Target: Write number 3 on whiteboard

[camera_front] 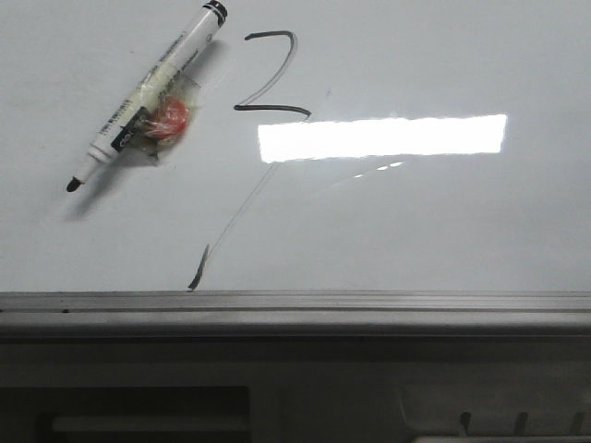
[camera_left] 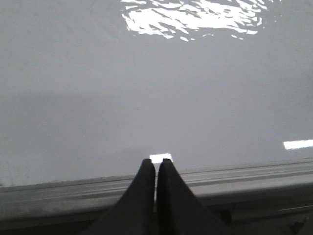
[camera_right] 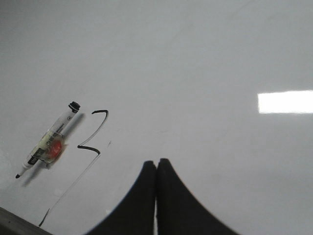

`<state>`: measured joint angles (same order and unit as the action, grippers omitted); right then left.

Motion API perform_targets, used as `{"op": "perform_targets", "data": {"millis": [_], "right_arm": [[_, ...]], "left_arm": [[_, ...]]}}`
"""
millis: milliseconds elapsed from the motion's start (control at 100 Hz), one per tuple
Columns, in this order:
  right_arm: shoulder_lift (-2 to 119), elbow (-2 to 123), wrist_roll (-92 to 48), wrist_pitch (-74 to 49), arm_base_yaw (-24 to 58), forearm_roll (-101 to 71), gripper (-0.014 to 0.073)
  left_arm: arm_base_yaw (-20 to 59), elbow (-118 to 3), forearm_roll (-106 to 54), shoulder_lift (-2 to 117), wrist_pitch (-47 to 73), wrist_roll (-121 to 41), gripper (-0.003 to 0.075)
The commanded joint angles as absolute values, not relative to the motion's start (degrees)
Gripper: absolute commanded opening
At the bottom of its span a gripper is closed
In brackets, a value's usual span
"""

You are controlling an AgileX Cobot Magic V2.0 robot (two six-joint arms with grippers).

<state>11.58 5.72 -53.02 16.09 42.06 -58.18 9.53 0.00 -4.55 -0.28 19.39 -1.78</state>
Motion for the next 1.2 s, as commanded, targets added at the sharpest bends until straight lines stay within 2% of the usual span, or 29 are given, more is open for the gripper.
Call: {"op": "perform_targets", "data": {"millis": [0,230,320,450,720,930,1030,1190], "right_arm": [[11.86,7.1,-53.05,18.6,41.73,-56.99,-0.0061],[11.86,5.15,-53.05,21.84,41.73,-54.92,-0.0061],[11.86,1.64,-52.29,28.18,41.5,-47.88,-0.0061],[11.86,-2.24,-42.63,32.35,38.97,-35.1,-0.0061],[11.98,-2.12,-34.77,21.09,19.37,-19.24,-0.0061],[11.98,-2.12,2.02,8.28,0.33,10.33,-0.0061],[10.06,-2.12,5.87,1.95,-3.23,13.19,-0.0061],[5.53,-2.12,5.87,-10.35,-4.0,13.19,-0.0061]], "left_arm": [[9.38,0.69,-5.39,-1.52,16.72,-1.1,-0.002],[9.38,0.69,-5.39,-1.52,16.72,-1.1,-0.002],[9.38,0.69,-5.39,-1.52,16.72,-1.1,-0.002],[9.38,0.69,-5.39,-1.52,16.72,-1.1,-0.002],[9.38,0.69,-5.39,-1.52,16.72,-1.1,-0.0021],[9.38,0.69,-5.39,-1.52,16.72,-1.1,-0.002],[9.38,0.69,-5.39,-1.52,16.72,-1.1,-0.002],[9.38,0.69,-5.39,-1.52,16.72,-1.1,-0.002]]}}
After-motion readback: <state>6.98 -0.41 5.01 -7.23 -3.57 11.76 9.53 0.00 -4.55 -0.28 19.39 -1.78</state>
